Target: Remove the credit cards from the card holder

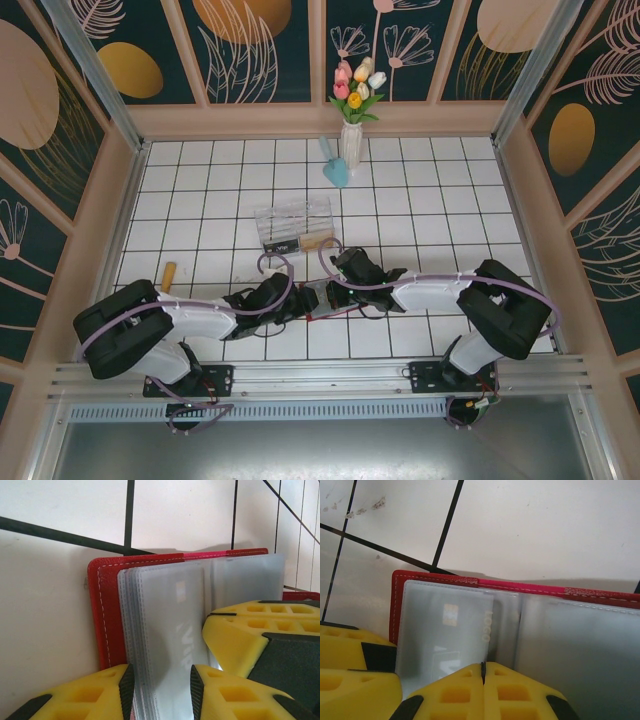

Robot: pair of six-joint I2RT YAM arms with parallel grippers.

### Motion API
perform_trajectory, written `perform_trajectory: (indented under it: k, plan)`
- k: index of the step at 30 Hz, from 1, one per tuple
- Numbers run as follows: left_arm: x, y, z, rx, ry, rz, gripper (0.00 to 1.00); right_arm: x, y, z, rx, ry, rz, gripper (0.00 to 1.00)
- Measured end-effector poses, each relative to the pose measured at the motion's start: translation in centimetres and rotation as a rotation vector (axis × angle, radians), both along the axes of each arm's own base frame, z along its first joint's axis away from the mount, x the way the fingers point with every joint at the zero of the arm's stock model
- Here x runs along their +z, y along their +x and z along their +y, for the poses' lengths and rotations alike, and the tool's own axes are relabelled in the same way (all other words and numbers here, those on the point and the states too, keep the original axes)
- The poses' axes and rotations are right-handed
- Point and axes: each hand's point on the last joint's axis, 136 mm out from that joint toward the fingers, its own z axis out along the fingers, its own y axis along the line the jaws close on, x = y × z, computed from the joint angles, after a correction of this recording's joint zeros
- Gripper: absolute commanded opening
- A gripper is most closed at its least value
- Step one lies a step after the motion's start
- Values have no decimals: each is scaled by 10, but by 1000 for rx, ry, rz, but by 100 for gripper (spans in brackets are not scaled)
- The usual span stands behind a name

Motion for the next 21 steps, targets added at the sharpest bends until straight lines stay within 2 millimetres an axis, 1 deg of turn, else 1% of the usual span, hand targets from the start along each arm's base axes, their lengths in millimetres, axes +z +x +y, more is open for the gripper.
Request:
perform_trajectory:
  k: [5, 8, 11, 13, 15, 18, 20, 21]
  plan:
    - [1, 0, 0, 0, -2, -2, 38, 0, 0, 0, 0, 0, 0, 0]
    - [5, 1, 0, 0, -5, -10, 38, 1, 1, -1, -3, -2, -5, 6]
    - [8, 1, -1, -2, -10, -17, 38, 10, 2, -7, -18, -11, -25, 12]
    - [9, 2, -1, -2, -10, -18, 38, 22, 4, -11, -29, -8, -56, 14]
    - [9, 2, -1, -3, -3, -20, 38, 35, 8, -16, -46, 1, -82, 15]
    - [10, 3, -2, -9, 3, -23, 38, 47, 22, -32, -99, 6, -118, 16]
    - [12, 4, -3, -12, 1, -29, 38, 46, 30, -45, -140, -9, -125, 16]
    - [13, 4, -4, -14, 1, -32, 38, 42, 32, -51, -155, -17, -121, 16]
